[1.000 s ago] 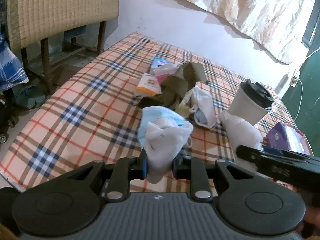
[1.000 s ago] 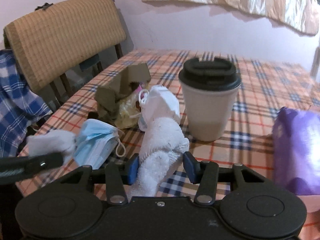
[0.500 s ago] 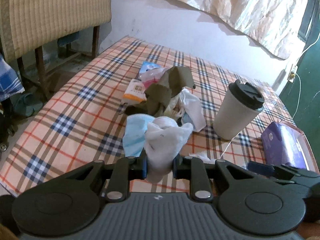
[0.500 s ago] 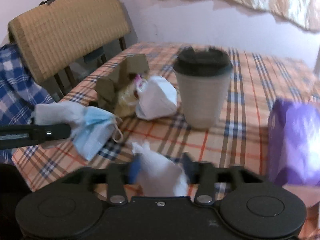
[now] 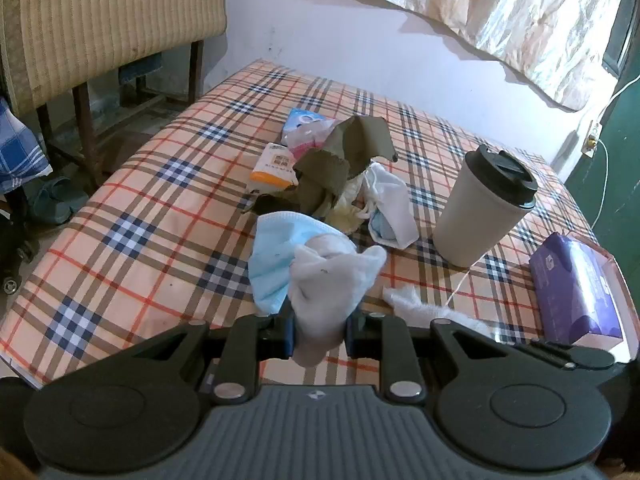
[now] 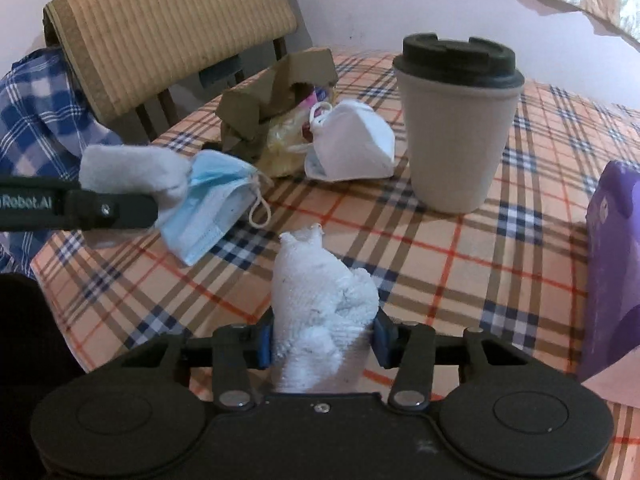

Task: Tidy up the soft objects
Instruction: 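Lift both white socks up from the pile, then carry both held socks toward the pink-rimmed white box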

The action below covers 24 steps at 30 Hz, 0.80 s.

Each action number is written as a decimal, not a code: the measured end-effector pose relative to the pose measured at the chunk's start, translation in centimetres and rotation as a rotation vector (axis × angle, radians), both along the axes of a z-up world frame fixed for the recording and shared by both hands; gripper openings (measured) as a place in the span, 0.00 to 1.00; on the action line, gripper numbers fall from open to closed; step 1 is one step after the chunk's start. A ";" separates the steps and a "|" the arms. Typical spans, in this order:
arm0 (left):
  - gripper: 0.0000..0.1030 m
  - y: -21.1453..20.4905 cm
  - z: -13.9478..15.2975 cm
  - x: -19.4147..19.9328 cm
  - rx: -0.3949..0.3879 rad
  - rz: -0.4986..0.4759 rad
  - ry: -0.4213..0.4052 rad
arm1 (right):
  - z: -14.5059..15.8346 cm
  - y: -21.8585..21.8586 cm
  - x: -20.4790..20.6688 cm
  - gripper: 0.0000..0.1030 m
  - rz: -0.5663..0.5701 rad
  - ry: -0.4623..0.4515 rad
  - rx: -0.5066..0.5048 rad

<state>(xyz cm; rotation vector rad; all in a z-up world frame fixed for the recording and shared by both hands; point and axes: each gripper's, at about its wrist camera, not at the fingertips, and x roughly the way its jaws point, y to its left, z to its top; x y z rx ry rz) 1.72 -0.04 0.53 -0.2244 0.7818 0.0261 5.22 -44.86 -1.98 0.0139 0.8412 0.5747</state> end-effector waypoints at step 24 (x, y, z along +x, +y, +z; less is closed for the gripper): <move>0.23 -1.2 6.8 5.0 0.041 -0.036 -0.083 | 13.0 0.1 4.1 0.51 -0.146 -0.161 0.013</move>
